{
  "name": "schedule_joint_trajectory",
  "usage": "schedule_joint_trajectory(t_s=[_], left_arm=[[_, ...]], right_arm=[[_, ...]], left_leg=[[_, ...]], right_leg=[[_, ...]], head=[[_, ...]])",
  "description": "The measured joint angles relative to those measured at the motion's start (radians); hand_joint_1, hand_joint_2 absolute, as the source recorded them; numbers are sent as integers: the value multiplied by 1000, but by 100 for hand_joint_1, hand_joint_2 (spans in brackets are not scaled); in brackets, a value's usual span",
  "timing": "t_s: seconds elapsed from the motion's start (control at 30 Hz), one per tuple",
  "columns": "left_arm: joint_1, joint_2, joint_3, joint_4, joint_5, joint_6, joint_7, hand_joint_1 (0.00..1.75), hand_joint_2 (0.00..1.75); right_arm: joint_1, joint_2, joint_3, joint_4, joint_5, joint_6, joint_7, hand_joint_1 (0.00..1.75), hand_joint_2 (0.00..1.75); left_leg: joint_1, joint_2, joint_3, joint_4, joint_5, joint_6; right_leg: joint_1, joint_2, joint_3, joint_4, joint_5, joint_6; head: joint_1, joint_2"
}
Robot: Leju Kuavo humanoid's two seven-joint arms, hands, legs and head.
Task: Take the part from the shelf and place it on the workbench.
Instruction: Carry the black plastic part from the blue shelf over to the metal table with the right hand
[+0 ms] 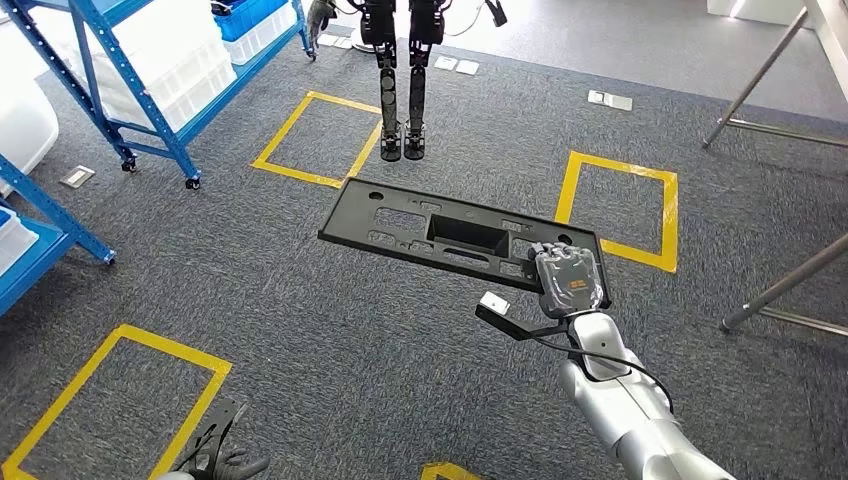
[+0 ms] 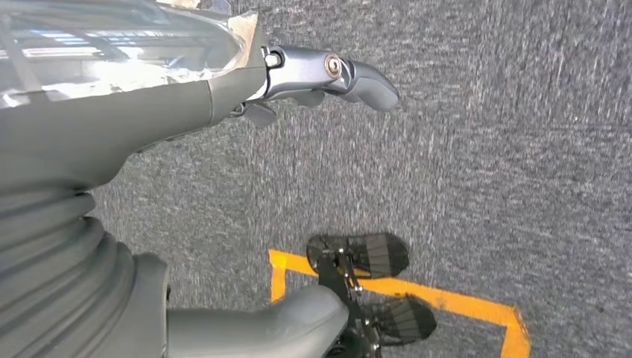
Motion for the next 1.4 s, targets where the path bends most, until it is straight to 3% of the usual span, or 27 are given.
schedule_joint_trajectory(t_s=[0.03, 0.1, 0.17, 0.2, 0.27, 0.3, 0.37, 0.43, 0.47, 0.53, 0.57, 0.63, 0.7, 0.77, 0.8, 0.83, 0.87, 0.93, 1.0, 1.07, 1.13, 1.2, 1.27, 1.3, 1.33, 1.4], left_arm=[[0, 0, 0, 0, 0, -1, 0, 0, 175], [-2, -2, 0, 0, 0, -3, -1, 0, 175], [-2, -3, 0, 0, 0, -4, -4, 0, 175], [-1, -2, 0, 0, 0, -2, -7, 0, 175], [0, -2, -1, 0, -3, 11, -19, 0, 175], [0, -2, -1, -1, -4, 21, -27, 0, 175], [-2, -2, -2, -1, -4, 38, -47, 0, 175], [-7, 1, -3, -3, 0, 43, -66, 0, 175], [-9, 2, -2, -4, 4, 41, -76, 0, 175], [-13, 3, -2, -6, 12, 31, -95, 0, 175], [-15, 2, -2, -6, 17, 24, -102, 0, 175], [-17, 0, -2, -6, 22, 6, -108, 0, 175], [-13, -1, -1, -6, 23, -8, -107, 0, 175], [-8, -2, -1, -6, 25, -12, -102, 0, 175], [-6, -2, -1, -6, 26, -13, -98, 0, 175], [-6, -3, -1, -6, 27, -14, -95, 0, 175], [-6, -4, -1, -6, 27, -15, -94, 0, 175], [-7, -4, -1, -6, 28, -17, -91, 0, 175], [-6, -5, -1, -6, 31, -21, -84, 0, 175], [-7, -7, -1, -6, 37, -29, -77, 0, 175], [-9, -9, 0, -6, 42, -36, -74, 0, 175], [-7, -10, 0, -6, 44, -38, -73, 0, 175], [-3, -9, 1, -6, 49, -42, -68, 0, 175], [-2, -9, 1, -6, 52, -46, -65, 0, 175], [-2, -10, 1, -6, 52, -49, -61, 0, 175], [-3, -11, 0, -6, 46, -52, -51, 0, 175]], right_arm=[[0, -1, 0, 1, 0, 0, 2, 175, 175], [-1, -3, 0, 3, 1, 0, 3, 175, 175], [-3, -3, 1, 5, 4, 1, 5, 175, 175], [-3, -2, 2, 5, 6, 1, 9, 175, 175], [3, -1, 2, 5, 13, 4, 24, 175, 175], [8, -2, 2, 4, 17, 6, 33, 175, 175], [12, -4, 1, -3, 29, 14, 45, 175, 175], [13, -5, 0, -20, 40, 30, 50, 175, 175], [13, -5, 0, -28, 45, 39, 51, 175, 175], [13, -5, -3, -43, 56, 54, 53, 175, 175], [12, -5, -4, -50, 62, 61, 54, 175, 175], [8, -5, -6, -60, 78, 73, 57, 175, 175], [1, -1, -7, -64, 91, 80, 60, 175, 175], [-4, 4, -7, -64, 103, 85, 64, 175, 175], [-7, 6, -7, -64, 109, 88, 65, 175, 175], [-11, 6, -7, -64, 115, 90, 67, 175, 175], [-16, 7, -7, -64, 119, 92, 69, 175, 175], [-27, 9, -7, -64, 126, 94, 73, 175, 175], [-40, 12, -7, -65, 135, 97, 80, 175, 175], [-53, 10, -10, -65, 151, 102, 92, 175, 175], [-69, 6, -13, -65, 162, 108, 102, 175, 175], [-89, 4, -15, -65, 167, 112, 106, 175, 175], [-101, 3, -17, -65, 174, 113, 112, 175, 175], [-106, 2, -18, -65, 180, 114, 115, 175, 175], [-113, 1, -19, -64, 187, 117, 118, 175, 175], [-135, -3, -21, -62, 198, 125, 121, 175, 175]], left_leg=[[-1, 13, 3, -6, 3, 1], [-1, 37, 11, -21, 12, 7], [-2, 62, 14, -31, 19, 14], [-4, 75, 13, -31, 19, 16], [-7, 100, 12, -31, 18, 16], [-7, 113, 12, -30, 18, 15], [-7, 136, 12, -29, 16, 11], [-12, 158, 13, -26, 11, 2], [-15, 169, 14, -25, 8, -3], [-17, 192, 19, -26, 4, -12], [-13, 191, 19, -23, -1, -18], [-5, 144, 1, 27, -40, -27], [0, 82, -54, 155, -114, -34], [2, 65, -108, 270, -156, -37], [4, 64, -113, 278, -147, -38], [7, 62, -99, 246, -120, -38], [12, 53, -70, 184, -83, -39], [21, 14, -12, 59, -30, -41], [19, -5, 8, 11, -18, -39], [12, 17, 9, 3, -11, -25], [8, 41, 11, -10, 2, -5], [2, 66, 10, -17, 8, 7], [-2, 92, 9, -17, 8, 9], [-3, 104, 8, -16, 8, 9], [-4, 116, 8, -16, 7, 9], [-5, 139, 9, -16, 6, 6]], right_leg=[[0, 9, -4, -2, 3, 5], [3, -19, -21, 19, -8, 10], [5, -83, -72, 118, -53, 6], [4, -104, -106, 188, -81, 5], [-1, -117, -149, 281, -110, 12], [-4, -120, -143, 275, -104, 20], [-10, -148, -72, 149, -59, 36], [-5, -197, -3, 24, -20, 36], [-1, -209, 11, -3, -11, 30], [4, -192, 8, -11, -6, 17], [-1, -179, 9, -13, -3, 12], [-11, -153, 10, -17, 3, -4], [-13, -128, 10, -18, 6, -17], [-11, -99, 9, -17, 8, -21], [-10, -84, 9, -16, 8, -21], [-10, -69, 9, -15, 9, -21], [-11, -56, 9, -12, 10, -21], [-8, -32, 2, -3, 10, -16], [-7, -10, -10, 2, 14, -2], [-8, 5, -22, -3, 22, 15], [-6, -35, -50, 33, 5, 19], [-4, -96, -106, 153, -49, 12], [-5, -114, -157, 276, -93, 13], [-5, -117, -161, 293, -96, 17], [-5, -121, -143, 267, -86, 23], [-4, -158, -63, 127, -45, 33]], head=[[-2, 0], [-2, 0], [2, 0], [4, 0], [6, 0], [6, 0], [6, 0], [5, 0], [5, 0], [4, 0], [4, 0], [2, 0], [-1, 0], [-2, 0], [-3, 0], [-3, 0], [-3, 0], [-2, 0], [0, 0], [0, 0], [3, 0], [7, 0], [10, 0], [10, 0], [10, 0], [11, 0]])
